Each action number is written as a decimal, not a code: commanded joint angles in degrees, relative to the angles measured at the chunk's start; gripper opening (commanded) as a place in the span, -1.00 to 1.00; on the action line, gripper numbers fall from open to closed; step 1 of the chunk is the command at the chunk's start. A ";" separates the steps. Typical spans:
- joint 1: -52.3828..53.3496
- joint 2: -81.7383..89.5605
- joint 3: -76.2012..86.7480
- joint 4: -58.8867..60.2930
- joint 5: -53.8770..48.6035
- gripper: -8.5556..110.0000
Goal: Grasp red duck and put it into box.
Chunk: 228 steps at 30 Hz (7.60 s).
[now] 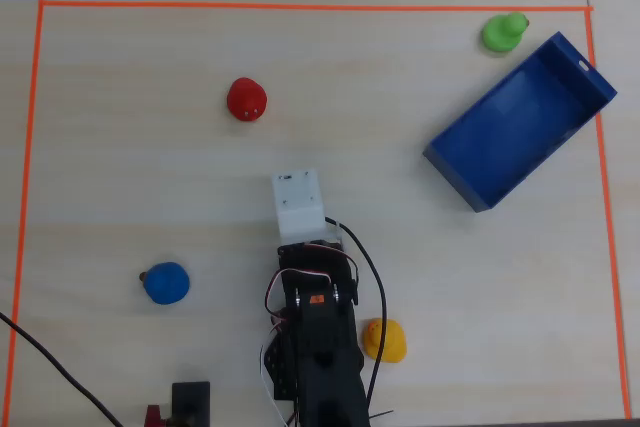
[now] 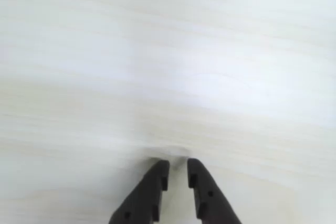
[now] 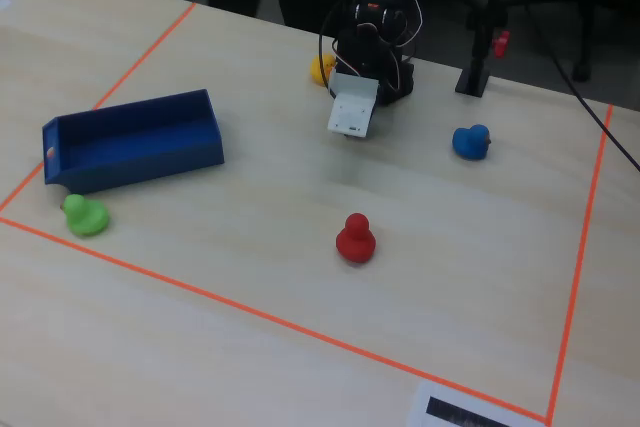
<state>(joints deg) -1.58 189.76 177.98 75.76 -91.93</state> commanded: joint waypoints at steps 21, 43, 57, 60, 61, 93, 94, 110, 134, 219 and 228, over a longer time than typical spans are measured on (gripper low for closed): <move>-0.79 -1.93 0.26 -6.06 -4.66 -0.84; -13.54 -82.97 -20.48 -107.23 9.40 -0.32; -6.24 -108.02 -40.34 -117.60 13.54 -0.32; -4.92 -109.86 -42.54 -117.60 13.18 -0.31; -4.57 -110.48 -43.24 -117.42 13.18 -0.31; -5.36 -109.42 -39.02 -112.15 9.67 -0.44; -5.27 -109.51 -39.29 -112.24 9.58 -0.48; -0.26 -100.55 -42.10 -104.68 9.76 -0.85; 48.87 -101.34 -91.14 -45.79 13.89 -0.85; 1.67 0.00 0.26 1.49 0.26 -0.85; 1.67 0.00 0.26 1.49 0.26 -0.84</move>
<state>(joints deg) 0.00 189.84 177.89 76.55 -91.67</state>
